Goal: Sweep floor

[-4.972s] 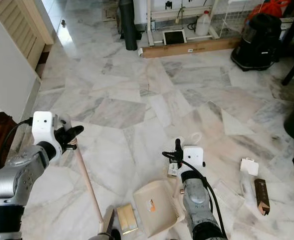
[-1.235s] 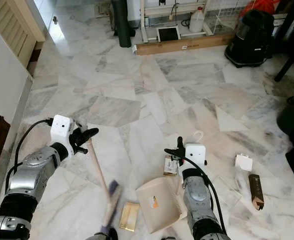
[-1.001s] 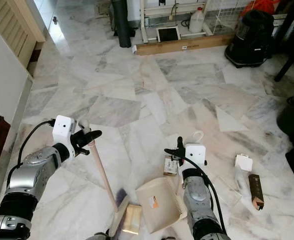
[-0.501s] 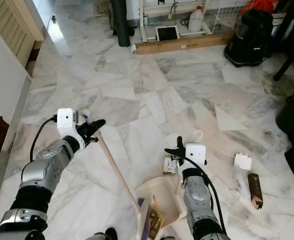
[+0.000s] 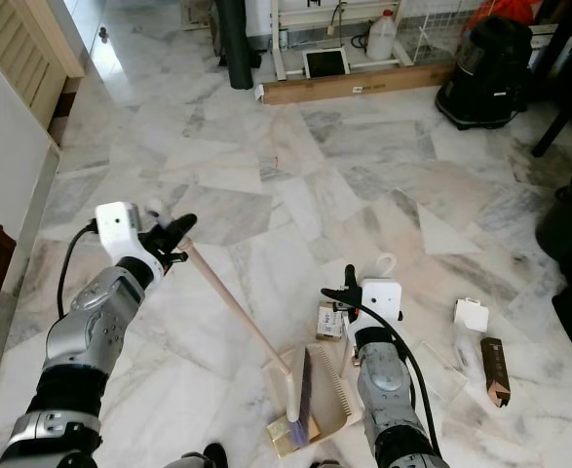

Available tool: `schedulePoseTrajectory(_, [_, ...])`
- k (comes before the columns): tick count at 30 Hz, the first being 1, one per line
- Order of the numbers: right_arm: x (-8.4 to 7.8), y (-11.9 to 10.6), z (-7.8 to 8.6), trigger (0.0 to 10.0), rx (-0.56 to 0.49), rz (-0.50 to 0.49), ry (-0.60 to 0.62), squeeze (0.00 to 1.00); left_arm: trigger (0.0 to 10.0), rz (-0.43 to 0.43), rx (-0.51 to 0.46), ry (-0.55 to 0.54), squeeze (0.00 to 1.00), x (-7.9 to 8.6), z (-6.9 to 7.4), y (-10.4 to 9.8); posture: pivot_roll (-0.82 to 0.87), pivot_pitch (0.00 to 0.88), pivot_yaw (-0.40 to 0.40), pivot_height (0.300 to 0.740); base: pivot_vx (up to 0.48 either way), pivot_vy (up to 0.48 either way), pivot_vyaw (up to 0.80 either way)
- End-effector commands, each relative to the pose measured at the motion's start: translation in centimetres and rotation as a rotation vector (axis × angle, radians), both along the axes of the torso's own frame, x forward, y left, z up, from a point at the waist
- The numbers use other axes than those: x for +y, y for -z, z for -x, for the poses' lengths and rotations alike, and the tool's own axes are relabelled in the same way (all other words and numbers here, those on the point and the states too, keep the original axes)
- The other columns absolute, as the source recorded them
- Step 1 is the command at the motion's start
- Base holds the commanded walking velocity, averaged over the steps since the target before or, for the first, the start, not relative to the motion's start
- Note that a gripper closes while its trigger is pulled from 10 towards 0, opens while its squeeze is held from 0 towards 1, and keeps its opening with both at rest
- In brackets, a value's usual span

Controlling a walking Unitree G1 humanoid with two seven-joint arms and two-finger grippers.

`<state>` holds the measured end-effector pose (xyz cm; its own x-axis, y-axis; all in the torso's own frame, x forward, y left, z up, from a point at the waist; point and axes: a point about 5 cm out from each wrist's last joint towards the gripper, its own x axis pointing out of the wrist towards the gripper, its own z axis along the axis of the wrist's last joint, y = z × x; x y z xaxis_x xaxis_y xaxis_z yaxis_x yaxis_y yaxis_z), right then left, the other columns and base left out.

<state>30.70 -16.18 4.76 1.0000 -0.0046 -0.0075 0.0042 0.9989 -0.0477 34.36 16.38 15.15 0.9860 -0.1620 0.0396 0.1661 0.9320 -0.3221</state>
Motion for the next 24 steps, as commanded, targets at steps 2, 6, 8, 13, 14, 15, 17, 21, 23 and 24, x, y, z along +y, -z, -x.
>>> schedulePoseTrajectory(2, [0.7,2.5,1.3,10.0,0.138,-0.055,-0.007,0.0,10.0,-0.023,-0.091,-0.06,0.0,1.8,0.6,-1.8,0.01,0.17,0.06,0.74,0.0,0.0,0.0])
schedulePoseTrajectory(6, [0.8,2.6,1.3,10.0,0.141,-0.054,-0.012,0.0,10.0,-0.105,-0.105,-0.079,0.0,3.5,1.0,-2.3,0.01,0.17,0.06,0.74,0.0,0.0,0.0])
schedulePoseTrajectory(8, [0.8,2.6,1.3,10.0,0.143,-0.056,-0.012,0.0,10.0,-0.15,-0.102,-0.076,0.0,4.1,1.1,-2.4,0.02,0.168,0.061,0.74,0.0,0.0,0.0])
schedulePoseTrajectory(13, [0.8,2.7,1.3,10.0,0.145,-0.057,-0.015,0.0,10.0,-0.34,-0.059,0.013,0.0,5.0,1.3,-2.3,0.02,0.164,0.062,0.74,0.0,0.0,0.0])
schedulePoseTrajectory(14, [0.8,2.7,1.3,10.0,0.147,-0.058,-0.015,0.0,10.0,-0.389,-0.035,0.05,0.0,5.3,1.4,-2.1,0.02,0.162,0.063,0.74,0.0,0.0,0.0])
schedulePoseTrajectory(15, [0.8,2.7,1.4,10.0,0.147,-0.057,-0.016,0.0,10.0,-0.404,-0.022,0.064,0.0,5.5,1.4,-2.0,0.02,0.157,0.064,0.74,0.0,0.0,0.0])
schedulePoseTrajectory(17, [0.8,2.7,1.4,10.0,0.148,-0.058,-0.016,0.0,10.0,-0.434,0.001,0.083,0.0,5.9,1.5,-1.8,0.02,0.157,0.064,0.74,0.0,0.0,0.0])
schedulePoseTrajectory(21, [0.7,2.8,1.4,10.0,0.153,-0.1,0.011,0.0,10.0,-0.423,0.0,0.014,0.0,6.7,1.2,-1.8,0.02,0.149,0.066,0.74,0.0,0.0,0.0])
schedulePoseTrajectory(23, [0.5,2.8,1.3,10.0,0.153,-0.123,0.031,0.0,10.0,-0.398,-0.009,-0.029,0.0,6.6,1.1,-1.7,0.02,0.149,0.066,0.74,0.0,0.0,0.0])
schedulePoseTrajectory(24, [0.4,2.7,1.3,10.0,0.153,-0.126,0.034,0.0,10.0,-0.393,-0.011,-0.039,0.0,6.6,1.1,-1.6,0.02,0.149,0.066,0.74,0.0,0.0,0.0])
